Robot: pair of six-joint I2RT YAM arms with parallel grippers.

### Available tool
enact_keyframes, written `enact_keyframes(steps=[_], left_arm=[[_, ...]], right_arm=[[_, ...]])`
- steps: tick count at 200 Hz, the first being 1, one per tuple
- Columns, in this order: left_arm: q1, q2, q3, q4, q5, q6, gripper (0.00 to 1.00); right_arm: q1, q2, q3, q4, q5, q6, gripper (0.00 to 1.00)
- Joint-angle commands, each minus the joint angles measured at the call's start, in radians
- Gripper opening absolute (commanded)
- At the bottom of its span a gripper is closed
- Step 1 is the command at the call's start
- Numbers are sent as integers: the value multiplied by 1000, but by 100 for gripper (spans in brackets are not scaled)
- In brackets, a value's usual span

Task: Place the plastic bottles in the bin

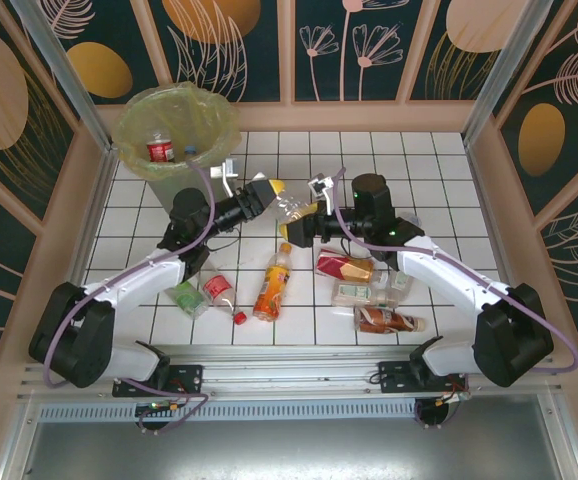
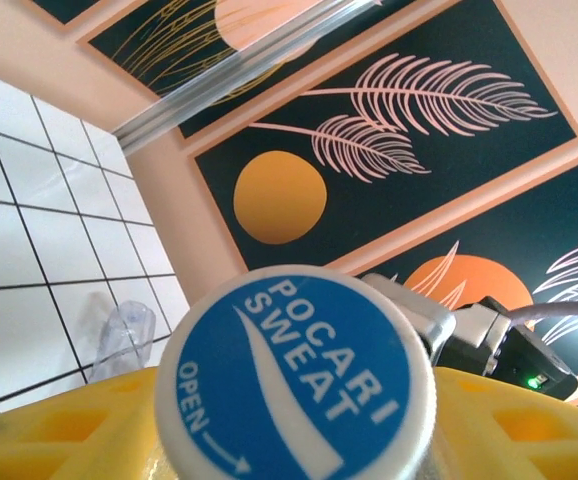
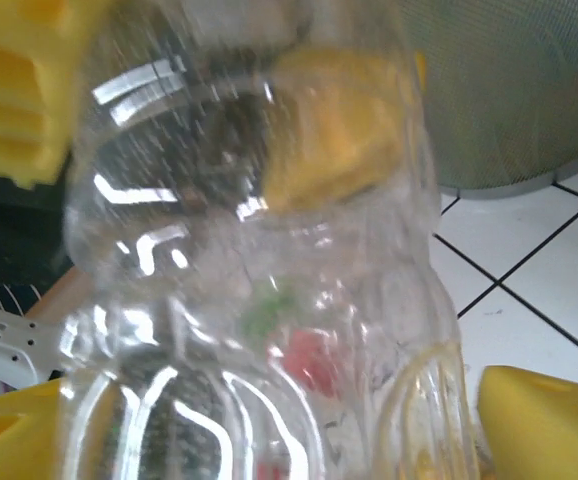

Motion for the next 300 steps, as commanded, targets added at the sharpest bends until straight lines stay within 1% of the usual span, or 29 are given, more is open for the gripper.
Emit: enact_keyframes(steps=[1,21,41,61,73,109,132,161,187,206,215,224,238,248,283,300], left_arm=[[-4,-49,103,-188,-37,169,55],[-2,-54,182,-350,-86,278,55],[2,-41,329,-539,-147,403,56],[4,-25,457,-723,-262,531,56],[10,-18,517,-799,-336,587,56],[83,22,679,-932,-423,694,57],[133,64,795,-1033,-525,785,57],[186,105,905,-1089,-640,881,58],[201,178,1024,-1157,-750,976,59],[205,243,1103,-1202,-863,1057,59],[211,273,1132,-1215,-897,1089,59],[215,301,1154,-1230,-913,1111,60],[225,334,1191,-1263,-908,1129,60],[226,389,1208,-1282,-914,1150,61],[227,494,1266,-1367,-1025,1238,60],[228,506,1267,-1398,-1017,1246,59]], right_arm=[[5,-61,-22,38,3,-8,99],[4,-101,-34,28,1,-18,99],[1,-144,-38,-7,23,-33,99],[-2,-187,-39,-49,52,-48,99],[-2,-212,-44,-66,72,-53,99],[-4,-273,-62,-78,81,-51,99],[-2,-296,-67,-101,95,-55,99],[-3,-317,-78,-126,115,-60,99],[-4,-325,-84,-134,124,-60,99],[-2,-325,-79,-145,126,-61,99],[-2,-328,-75,-154,128,-64,99],[-2,-330,-71,-166,134,-70,99],[-4,-336,-65,-186,146,-78,99],[-5,-340,-62,-194,153,-82,99],[-4,-355,-64,-212,164,-80,99],[-4,-361,-70,-214,173,-79,99]])
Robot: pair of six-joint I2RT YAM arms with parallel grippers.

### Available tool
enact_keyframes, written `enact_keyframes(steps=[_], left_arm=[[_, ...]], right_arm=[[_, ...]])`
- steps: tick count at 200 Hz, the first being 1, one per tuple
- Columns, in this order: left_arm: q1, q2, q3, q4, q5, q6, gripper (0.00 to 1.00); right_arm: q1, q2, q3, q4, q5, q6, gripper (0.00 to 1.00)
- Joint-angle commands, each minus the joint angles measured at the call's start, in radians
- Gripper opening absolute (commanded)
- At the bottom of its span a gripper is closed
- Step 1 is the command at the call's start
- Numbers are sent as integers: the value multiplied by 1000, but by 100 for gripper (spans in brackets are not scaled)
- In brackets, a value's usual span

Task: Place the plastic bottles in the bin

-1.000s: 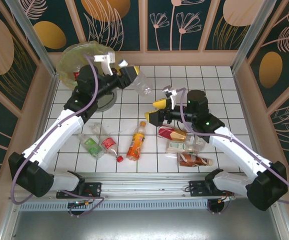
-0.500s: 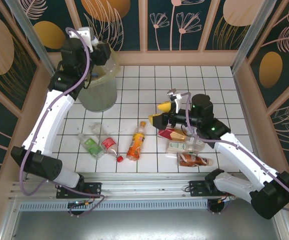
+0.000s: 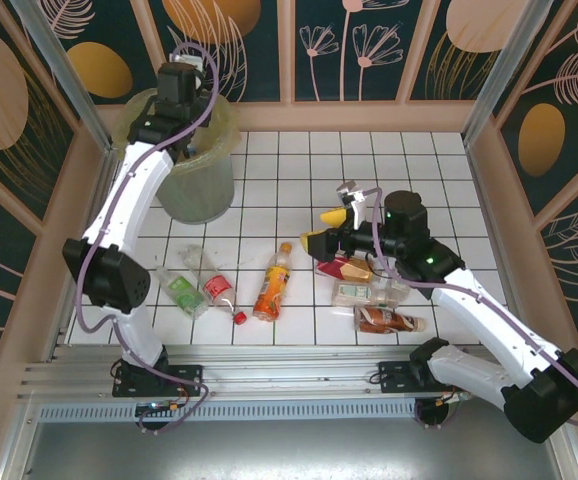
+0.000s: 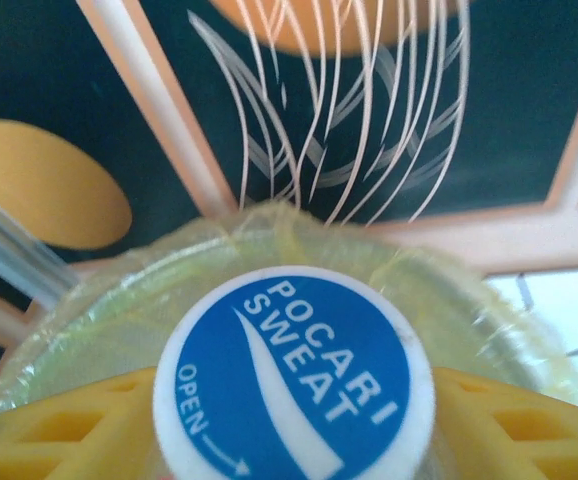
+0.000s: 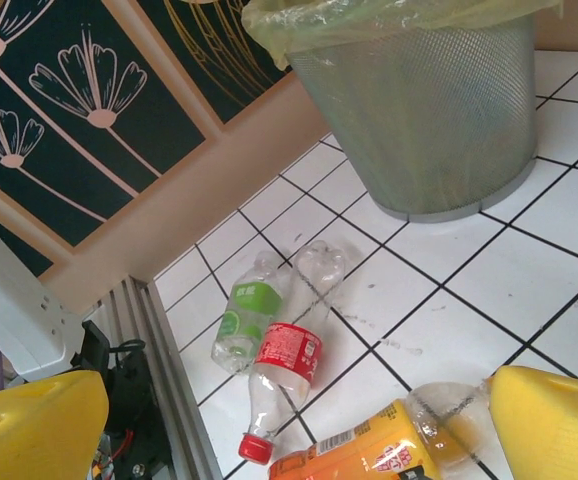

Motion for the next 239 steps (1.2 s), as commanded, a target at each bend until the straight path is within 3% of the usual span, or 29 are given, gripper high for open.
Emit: enact_keyframes(steps=[1,46,78,150,196,239], left_arm=[[5,20,42,-97,-65,73,59],[5,70,29,-160,-80,51,62],[5,73,27,-168,-58,25,73],[5,35,61,-182,54,-54,81],[5,-48,40,-123,222,-162,82],[5,-269,-238,120,497,-303,84]], right_arm=[[-3,-27,2,-12,20,-19,99],[-5,-28,0,-15,32,-22,99],[-6,-32,-15,-14,47,-21,99],[-11,-31,-34,11,58,-7,99],[-14,-39,-42,3,102,-4,98],[-11,-54,-48,-15,233,7,97]])
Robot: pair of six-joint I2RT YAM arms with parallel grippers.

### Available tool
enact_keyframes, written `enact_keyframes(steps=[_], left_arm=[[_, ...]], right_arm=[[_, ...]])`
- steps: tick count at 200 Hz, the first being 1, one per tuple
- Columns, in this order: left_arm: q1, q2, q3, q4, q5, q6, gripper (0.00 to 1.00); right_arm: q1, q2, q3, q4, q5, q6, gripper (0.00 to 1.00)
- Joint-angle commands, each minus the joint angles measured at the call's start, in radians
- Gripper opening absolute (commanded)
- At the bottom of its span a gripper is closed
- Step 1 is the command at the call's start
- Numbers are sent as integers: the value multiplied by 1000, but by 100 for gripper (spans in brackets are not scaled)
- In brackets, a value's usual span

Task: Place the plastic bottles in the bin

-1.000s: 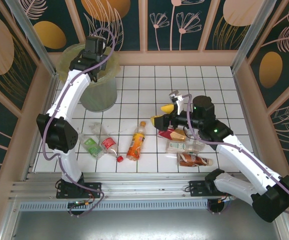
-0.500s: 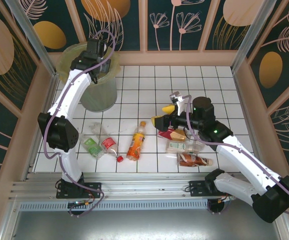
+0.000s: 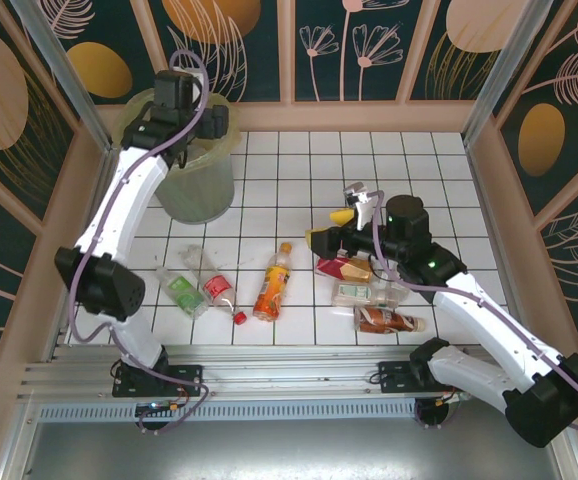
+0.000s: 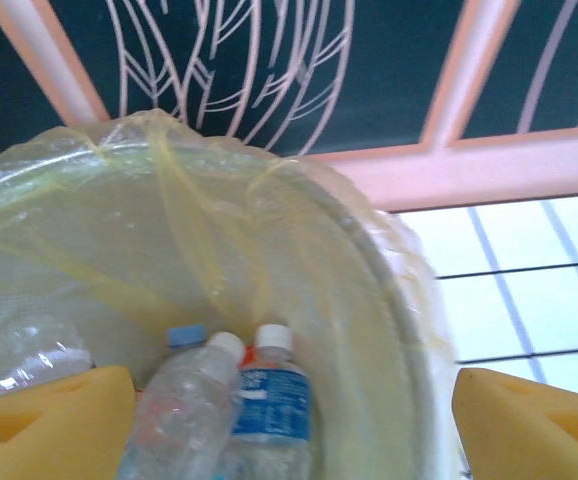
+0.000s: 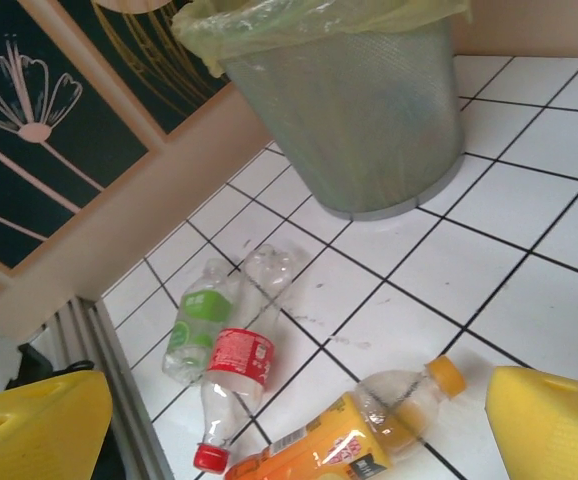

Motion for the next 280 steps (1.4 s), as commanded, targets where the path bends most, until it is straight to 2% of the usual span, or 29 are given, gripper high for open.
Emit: enact_keyframes(steps=[1,54,78,92,113,171,280], left_arm=[[3,-162,-151,191,231,-125,84],[3,-382,-556,526,711,-340,90],[2,-462,-726,659,863,-413,98],[2,-501,-785,688,909,-413,99],[2,-545,-840,678,934,-382,99],[2,-646,-963,707,943,-362,99],[2,-707,-958,660,918,-337,99]], right_arm=[[-6,-27,-14,-2,103,6,97],[1,-25,-7,-152,176,-16,96],[7,-23,-16,-227,191,-25,96],[11,-18,-20,-265,205,-39,97],[40,33,4,-303,207,-74,99],[92,203,54,-394,378,-141,99],[174,542,177,-514,576,-259,99]])
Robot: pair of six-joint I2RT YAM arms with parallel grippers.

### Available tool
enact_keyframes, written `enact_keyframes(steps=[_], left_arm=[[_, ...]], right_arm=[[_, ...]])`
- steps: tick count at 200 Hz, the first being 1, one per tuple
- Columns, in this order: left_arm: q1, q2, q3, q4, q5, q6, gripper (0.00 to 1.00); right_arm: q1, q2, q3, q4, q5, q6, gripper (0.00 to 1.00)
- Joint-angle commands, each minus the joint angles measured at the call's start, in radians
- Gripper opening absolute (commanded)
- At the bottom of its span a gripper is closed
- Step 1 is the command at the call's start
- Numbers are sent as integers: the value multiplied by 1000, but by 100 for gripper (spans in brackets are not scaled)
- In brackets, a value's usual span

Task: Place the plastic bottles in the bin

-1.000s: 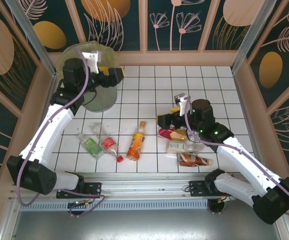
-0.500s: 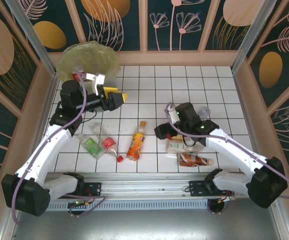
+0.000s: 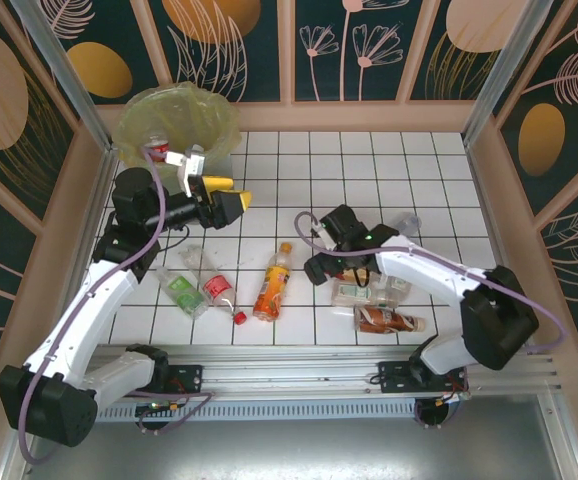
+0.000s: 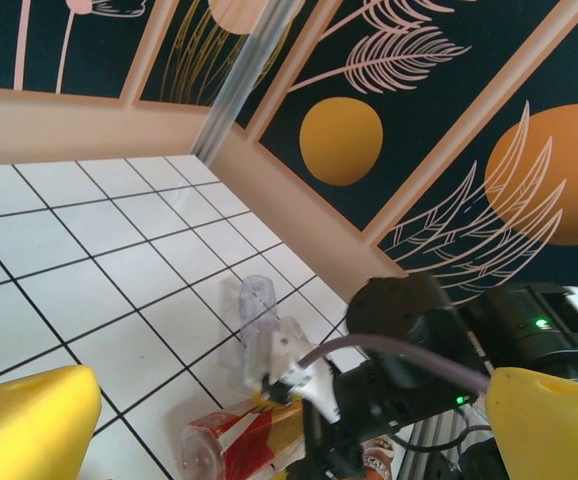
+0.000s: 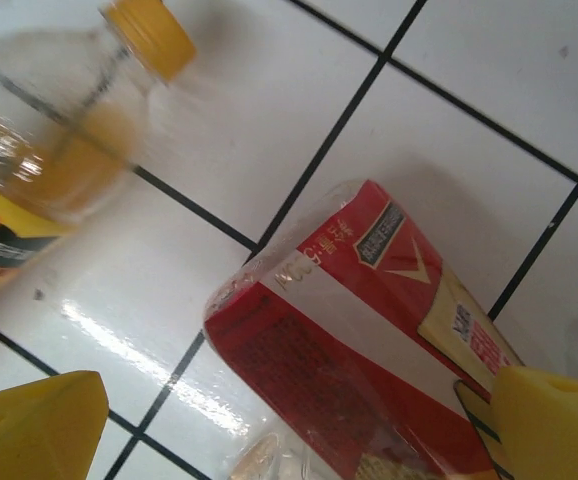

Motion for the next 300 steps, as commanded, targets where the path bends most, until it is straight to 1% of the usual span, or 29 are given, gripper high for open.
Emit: enact_keyframes(steps=[1,43,71,104,140,196,219,244,264,300], left_arm=[[3,-19,-5,7,-2,21,99],[4,-10,-6,10,0,17,99],[3,-11,-8,8,-1,17,99],[3,-6,-8,5,-5,16,99],[3,-9,-9,5,-1,15,99],[3,-16,-14,14,4,6,99],[4,-19,-14,19,10,1,99],[3,-23,-15,22,11,-2,99],[3,-26,-16,22,11,-1,99],[3,-30,-17,21,9,0,99]], right_arm=[[23,54,41,-60,87,-44,99],[49,151,68,-57,200,-82,99],[52,177,83,-35,239,-92,99],[57,150,98,-8,208,-84,99],[56,46,74,5,135,-40,99],[68,-62,47,-118,165,126,99],[75,-77,57,-187,204,173,99],[78,-58,73,-258,227,197,99],[84,-42,81,-267,211,188,99],[93,32,121,-317,250,196,99]])
